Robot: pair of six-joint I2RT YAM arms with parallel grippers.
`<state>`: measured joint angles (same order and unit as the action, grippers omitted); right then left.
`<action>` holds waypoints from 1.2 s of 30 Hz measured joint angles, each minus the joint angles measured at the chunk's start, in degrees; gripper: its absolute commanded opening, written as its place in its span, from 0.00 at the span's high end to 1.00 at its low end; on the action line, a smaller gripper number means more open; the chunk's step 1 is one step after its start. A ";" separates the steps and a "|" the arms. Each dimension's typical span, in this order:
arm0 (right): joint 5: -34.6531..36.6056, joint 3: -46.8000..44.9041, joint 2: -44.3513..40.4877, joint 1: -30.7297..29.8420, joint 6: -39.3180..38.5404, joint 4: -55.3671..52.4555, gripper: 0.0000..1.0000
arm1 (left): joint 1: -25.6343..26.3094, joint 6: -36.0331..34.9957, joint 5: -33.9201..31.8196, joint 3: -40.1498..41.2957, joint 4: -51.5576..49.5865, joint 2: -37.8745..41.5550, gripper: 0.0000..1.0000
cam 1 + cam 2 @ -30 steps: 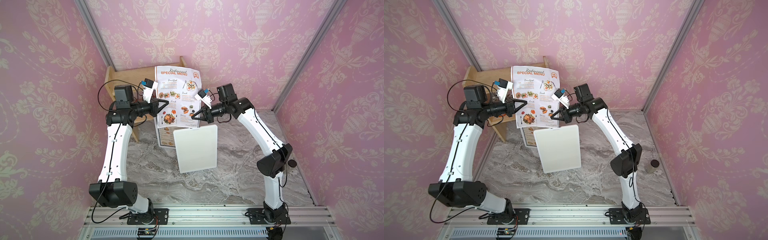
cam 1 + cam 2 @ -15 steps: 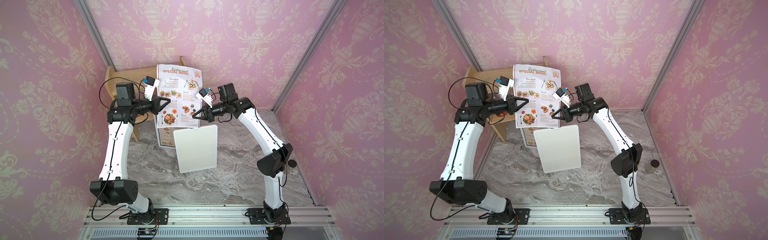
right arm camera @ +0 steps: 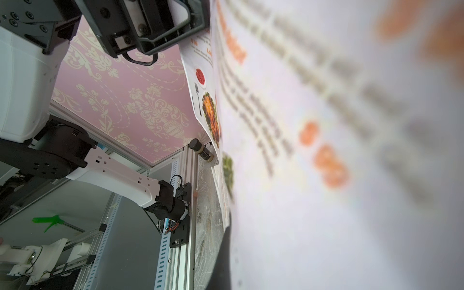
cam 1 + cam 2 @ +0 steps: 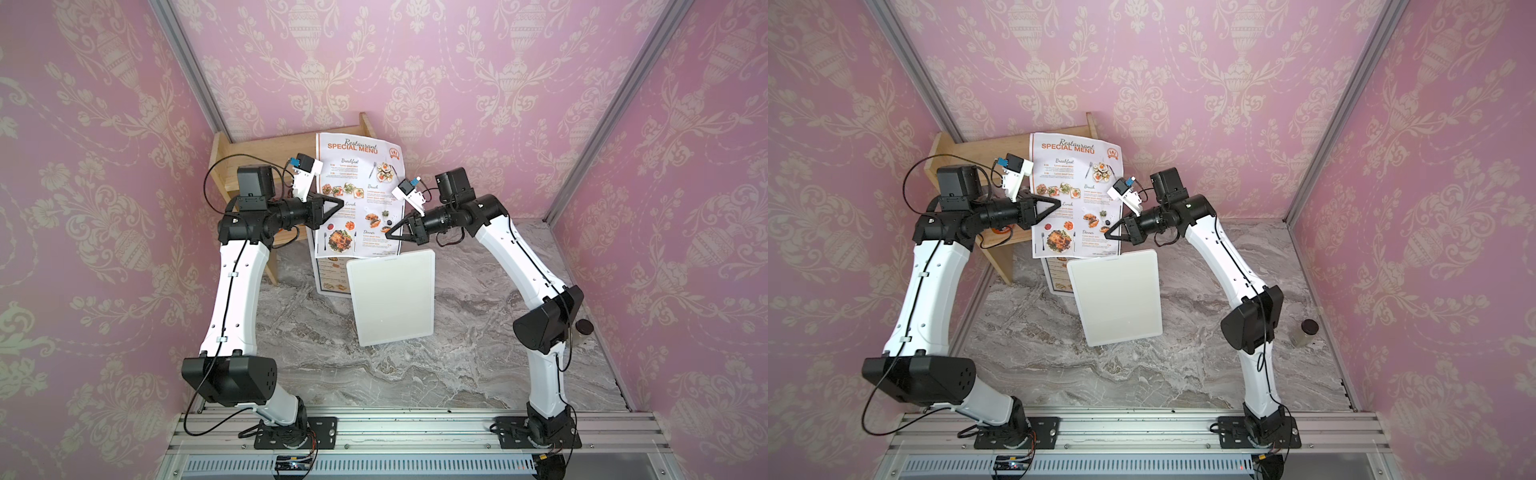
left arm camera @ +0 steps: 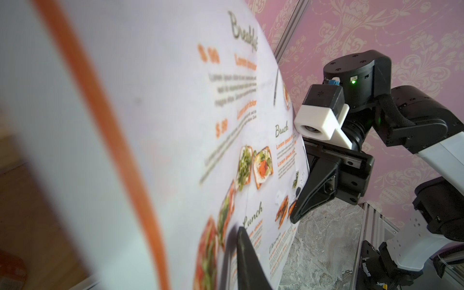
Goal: Insert the menus into the narrow rack
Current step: Insert the menu into the narrow rack.
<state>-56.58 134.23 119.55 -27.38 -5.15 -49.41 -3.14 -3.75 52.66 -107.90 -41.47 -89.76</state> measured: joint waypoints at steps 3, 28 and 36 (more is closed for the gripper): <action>0.48 0.94 0.81 0.02 0.96 -0.33 1.00 | 0.02 -0.02 -0.52 -0.83 -0.35 -0.39 0.81; 1.55 3.08 3.91 1.66 3.91 -2.47 1.00 | 4.15 -1.57 -2.49 -11.37 -5.42 -6.91 0.78; 1.55 3.08 3.91 2.27 3.91 -3.10 1.00 | 5.68 -1.77 -3.58 -15.15 -7.56 -9.29 0.81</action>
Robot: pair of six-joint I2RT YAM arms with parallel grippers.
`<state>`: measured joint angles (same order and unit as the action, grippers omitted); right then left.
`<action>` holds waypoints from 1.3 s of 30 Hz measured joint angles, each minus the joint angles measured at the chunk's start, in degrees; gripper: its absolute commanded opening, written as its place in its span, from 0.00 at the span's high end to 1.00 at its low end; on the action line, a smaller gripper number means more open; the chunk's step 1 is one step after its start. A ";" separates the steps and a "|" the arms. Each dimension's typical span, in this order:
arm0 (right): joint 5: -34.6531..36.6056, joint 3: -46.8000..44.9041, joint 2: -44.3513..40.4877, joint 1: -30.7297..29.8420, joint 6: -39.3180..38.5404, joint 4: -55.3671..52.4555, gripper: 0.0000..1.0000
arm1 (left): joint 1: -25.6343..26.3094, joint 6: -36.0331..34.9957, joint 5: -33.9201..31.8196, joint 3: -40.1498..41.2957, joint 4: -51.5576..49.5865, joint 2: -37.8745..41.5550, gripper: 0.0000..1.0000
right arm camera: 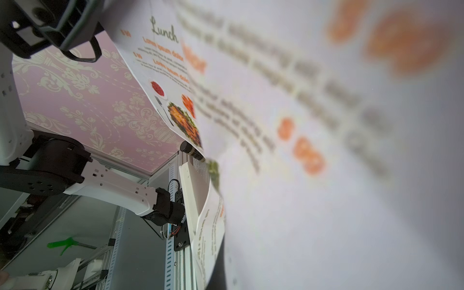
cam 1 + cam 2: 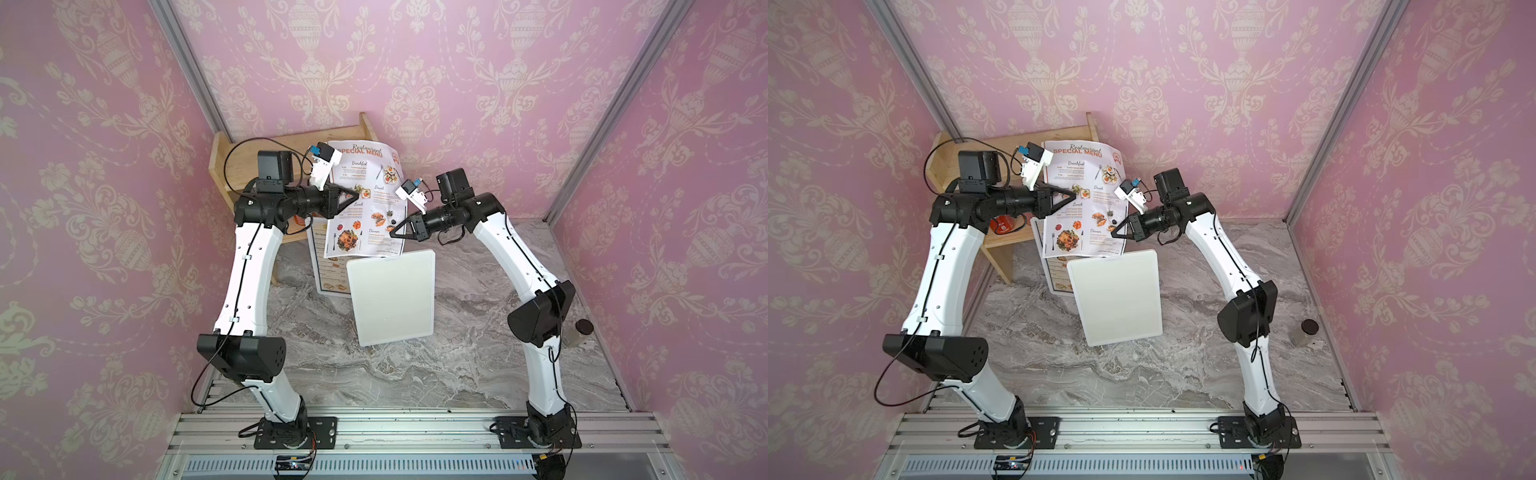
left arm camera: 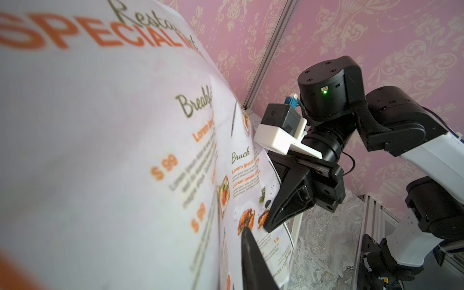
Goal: Insert the menus into the narrow rack
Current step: Insert the menu into the narrow rack.
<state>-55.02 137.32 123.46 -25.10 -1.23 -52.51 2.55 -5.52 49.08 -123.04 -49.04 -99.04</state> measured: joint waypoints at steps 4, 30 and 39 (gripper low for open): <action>-0.02 0.00 0.00 0.28 -0.04 -0.48 1.00 | 0.22 -0.02 -0.44 -0.26 -0.11 -0.07 0.81; -1.88 -2.54 -0.94 1.79 -0.63 -0.92 1.00 | 1.73 2.64 -0.83 -2.08 1.62 -0.07 0.98; -3.32 -3.43 -2.58 2.08 -2.27 -2.16 1.00 | 1.73 2.95 -0.83 -3.58 1.64 -1.25 1.00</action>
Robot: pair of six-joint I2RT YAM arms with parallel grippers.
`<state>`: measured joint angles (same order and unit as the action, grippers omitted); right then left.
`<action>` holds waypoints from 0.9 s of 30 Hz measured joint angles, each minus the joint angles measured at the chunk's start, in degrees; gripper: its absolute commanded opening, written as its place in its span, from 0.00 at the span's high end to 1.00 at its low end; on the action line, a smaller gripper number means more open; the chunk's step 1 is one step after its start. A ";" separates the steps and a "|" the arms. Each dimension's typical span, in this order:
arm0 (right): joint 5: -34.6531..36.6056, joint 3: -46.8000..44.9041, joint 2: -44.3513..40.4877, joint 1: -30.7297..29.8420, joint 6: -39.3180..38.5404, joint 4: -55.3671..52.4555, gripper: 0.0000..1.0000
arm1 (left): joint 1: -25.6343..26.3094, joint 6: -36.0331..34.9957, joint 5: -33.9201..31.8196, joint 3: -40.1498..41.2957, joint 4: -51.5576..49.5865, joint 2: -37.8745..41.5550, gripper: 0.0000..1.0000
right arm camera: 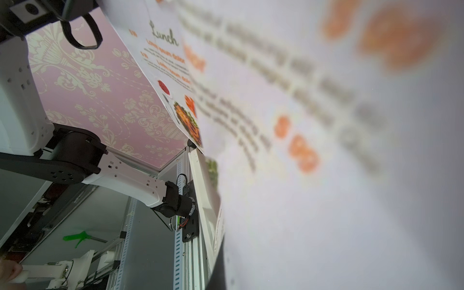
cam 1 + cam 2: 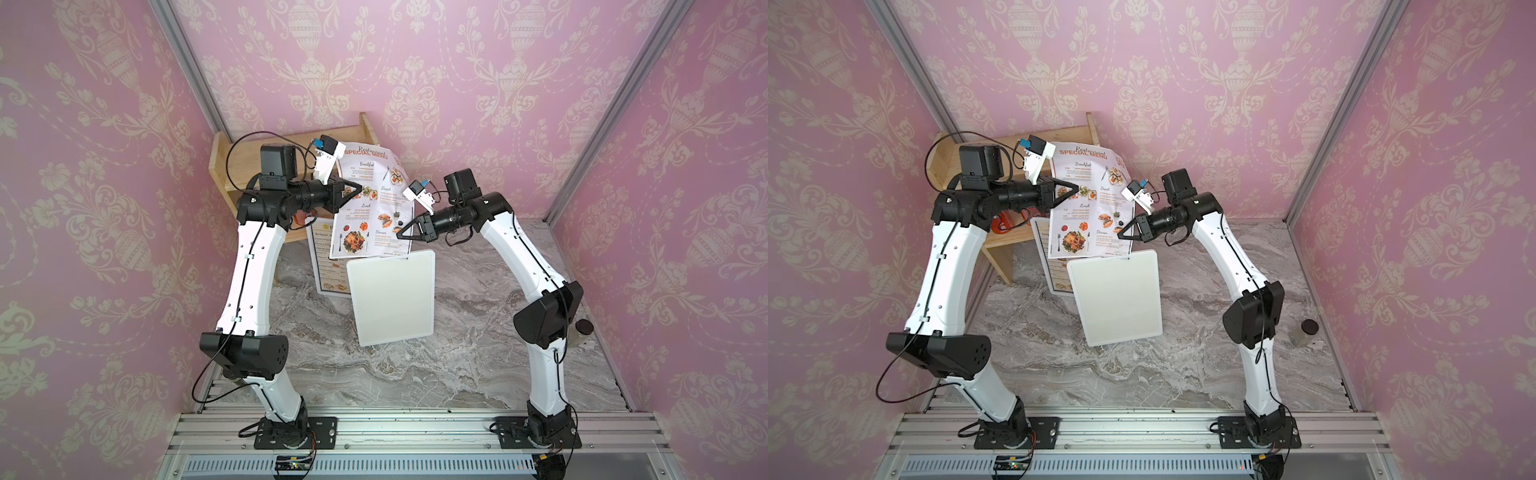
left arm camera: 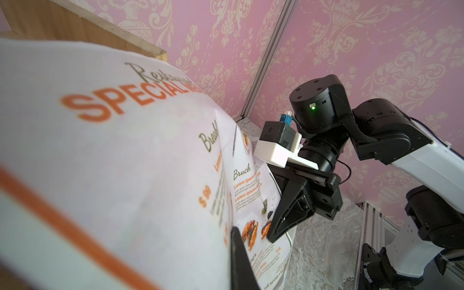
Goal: Insert the menus into the narrow rack
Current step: Insert the menu into the narrow rack.
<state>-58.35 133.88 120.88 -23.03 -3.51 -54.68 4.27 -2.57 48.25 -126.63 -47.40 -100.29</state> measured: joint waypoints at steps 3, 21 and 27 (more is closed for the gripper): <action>-0.44 -0.37 -0.17 0.09 -0.61 -0.15 1.00 | 0.00 1.05 0.07 -0.04 0.35 -0.13 1.00; -1.49 -0.68 -0.17 1.49 -2.78 -1.49 1.00 | 2.05 7.87 1.38 -0.33 4.15 -0.74 1.00; -1.81 -0.74 -0.17 1.84 -3.93 -2.45 1.00 | 3.02 8.07 1.33 -0.33 4.15 -0.74 1.00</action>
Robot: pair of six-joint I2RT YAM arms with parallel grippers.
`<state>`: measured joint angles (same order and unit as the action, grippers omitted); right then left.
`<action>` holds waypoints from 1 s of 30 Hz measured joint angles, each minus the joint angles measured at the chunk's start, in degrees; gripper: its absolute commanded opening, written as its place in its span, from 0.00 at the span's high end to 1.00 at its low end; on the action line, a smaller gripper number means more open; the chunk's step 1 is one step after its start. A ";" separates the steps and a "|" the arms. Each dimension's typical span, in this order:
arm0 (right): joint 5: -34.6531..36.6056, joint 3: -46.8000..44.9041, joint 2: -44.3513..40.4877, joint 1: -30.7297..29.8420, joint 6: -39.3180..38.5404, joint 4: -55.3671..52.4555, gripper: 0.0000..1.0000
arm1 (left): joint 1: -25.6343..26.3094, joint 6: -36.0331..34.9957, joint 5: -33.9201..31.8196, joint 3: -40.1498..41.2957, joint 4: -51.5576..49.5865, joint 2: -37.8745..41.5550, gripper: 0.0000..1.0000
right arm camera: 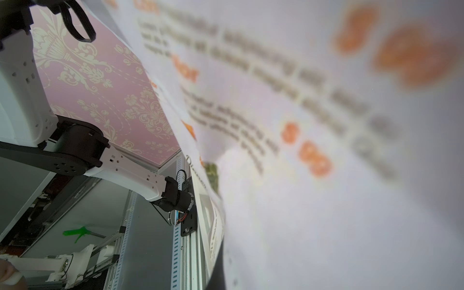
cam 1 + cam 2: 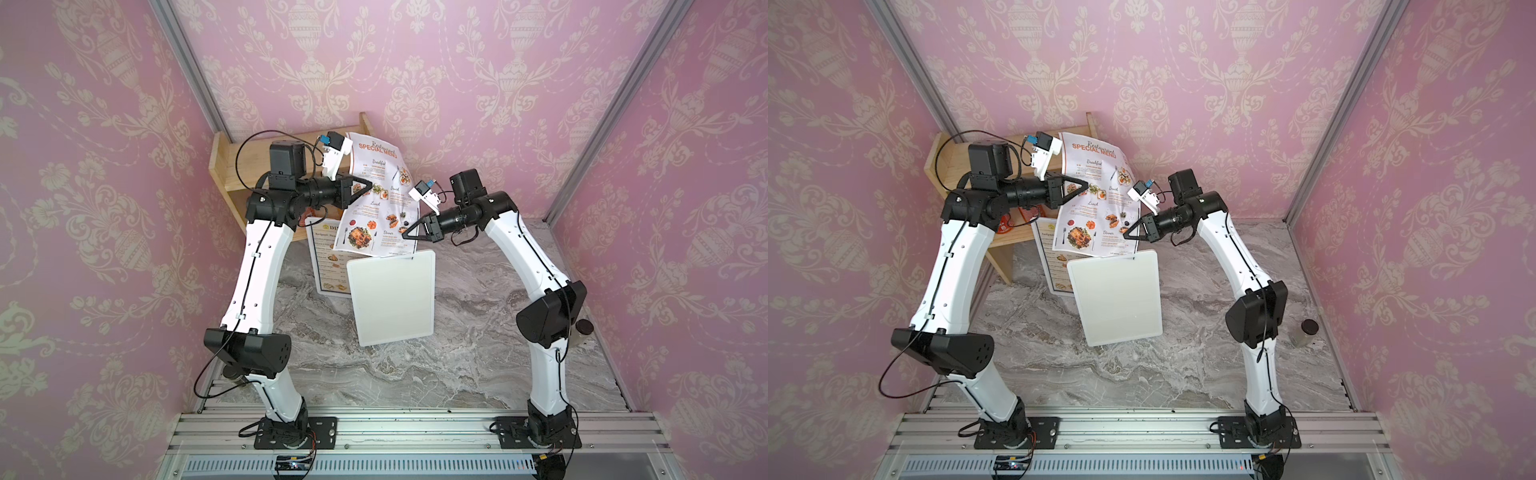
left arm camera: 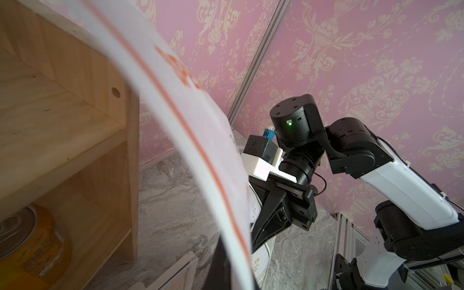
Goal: Insert the menus into the narrow rack
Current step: Insert the menu into the narrow rack.
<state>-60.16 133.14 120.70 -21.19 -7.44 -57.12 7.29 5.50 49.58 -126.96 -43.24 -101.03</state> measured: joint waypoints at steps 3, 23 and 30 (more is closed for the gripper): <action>-0.59 -0.13 0.00 0.22 -0.35 -0.50 1.00 | 0.09 0.00 0.00 0.00 0.00 0.00 0.98; -2.75 -0.79 -0.02 0.44 -3.78 -3.37 1.00 | 0.09 -3.67 -1.33 3.06 -2.47 0.98 0.76; -3.17 -0.79 -0.02 0.44 -4.66 -3.78 1.00 | 0.11 -4.07 -1.42 3.06 -2.71 0.98 0.92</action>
<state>-63.33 132.35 120.68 -20.75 -12.10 -60.90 7.40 1.43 48.16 -123.90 -45.95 -100.05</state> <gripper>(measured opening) 0.056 0.094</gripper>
